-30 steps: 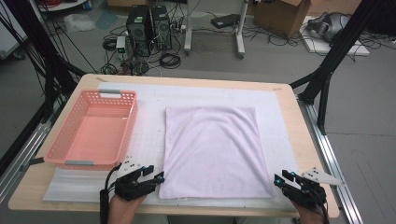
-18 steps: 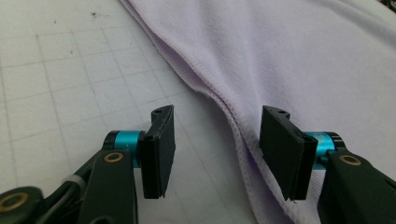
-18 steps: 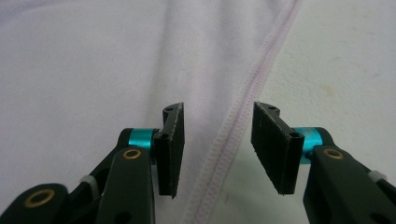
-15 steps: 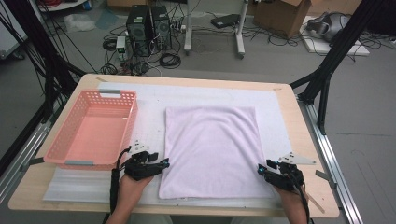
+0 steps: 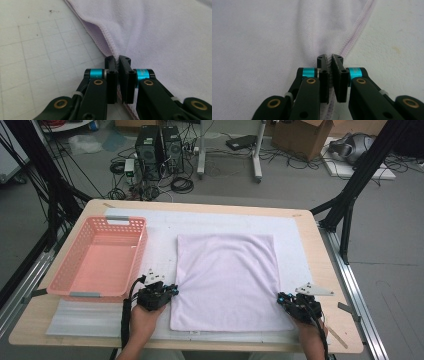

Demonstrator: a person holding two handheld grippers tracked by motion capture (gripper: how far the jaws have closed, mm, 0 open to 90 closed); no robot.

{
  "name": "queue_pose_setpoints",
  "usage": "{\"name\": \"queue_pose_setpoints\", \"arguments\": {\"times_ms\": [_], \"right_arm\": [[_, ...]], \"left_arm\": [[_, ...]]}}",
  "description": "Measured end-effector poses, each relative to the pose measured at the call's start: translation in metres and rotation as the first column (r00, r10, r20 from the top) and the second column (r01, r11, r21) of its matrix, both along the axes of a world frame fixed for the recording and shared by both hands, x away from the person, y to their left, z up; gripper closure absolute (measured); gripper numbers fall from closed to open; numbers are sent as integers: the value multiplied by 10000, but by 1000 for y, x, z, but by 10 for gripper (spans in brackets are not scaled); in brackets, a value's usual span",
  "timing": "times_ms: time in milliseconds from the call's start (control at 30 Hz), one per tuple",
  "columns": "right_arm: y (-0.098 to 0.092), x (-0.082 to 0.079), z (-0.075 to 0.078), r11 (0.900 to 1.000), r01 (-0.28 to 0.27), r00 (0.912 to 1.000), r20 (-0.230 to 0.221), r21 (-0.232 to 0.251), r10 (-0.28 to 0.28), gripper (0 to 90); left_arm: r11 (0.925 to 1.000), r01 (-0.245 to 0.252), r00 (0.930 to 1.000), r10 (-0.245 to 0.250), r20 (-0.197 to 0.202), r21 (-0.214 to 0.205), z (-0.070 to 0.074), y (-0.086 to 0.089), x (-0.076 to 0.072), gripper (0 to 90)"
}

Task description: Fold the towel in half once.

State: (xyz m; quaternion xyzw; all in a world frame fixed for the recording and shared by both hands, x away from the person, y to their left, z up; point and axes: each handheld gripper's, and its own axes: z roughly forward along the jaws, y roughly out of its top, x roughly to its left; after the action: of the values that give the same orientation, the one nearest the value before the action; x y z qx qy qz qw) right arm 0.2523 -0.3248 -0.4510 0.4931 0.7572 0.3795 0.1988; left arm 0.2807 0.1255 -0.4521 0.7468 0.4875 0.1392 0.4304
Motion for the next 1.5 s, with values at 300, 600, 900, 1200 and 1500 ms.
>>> {"name": "queue_pose_setpoints", "arguments": {"times_ms": [300, 600, 900, 1200, 1500], "right_arm": [[-15, -15, 2, 9992, 5, 9997, -257, 392, 5, 872], [-24, -41, 8, 9994, -151, 9986, -507, 324, 167, 871], [-28, -24, 14, 9974, -327, 9993, 174, 648, 317, 617], [-18, 29, 16, 9976, -583, 9977, 381, 385, 569, 605], [-19, 62, 10, 9976, -657, 9975, 260, 222, 651, 591]], "left_arm": [[9986, 117, 9997, -128, -212, -522, -1, 8, -9, 859], [9940, 687, 9958, -735, -552, -845, 1, 7, -26, 857], [9919, 809, 9961, -770, 432, -976, 16, 4, 5, 496], [9984, 542, 9948, -523, 869, -187, 20, -2, 59, 495], [9979, -65, 9955, 125, 939, -647, 18, -5, 103, 496]]}}
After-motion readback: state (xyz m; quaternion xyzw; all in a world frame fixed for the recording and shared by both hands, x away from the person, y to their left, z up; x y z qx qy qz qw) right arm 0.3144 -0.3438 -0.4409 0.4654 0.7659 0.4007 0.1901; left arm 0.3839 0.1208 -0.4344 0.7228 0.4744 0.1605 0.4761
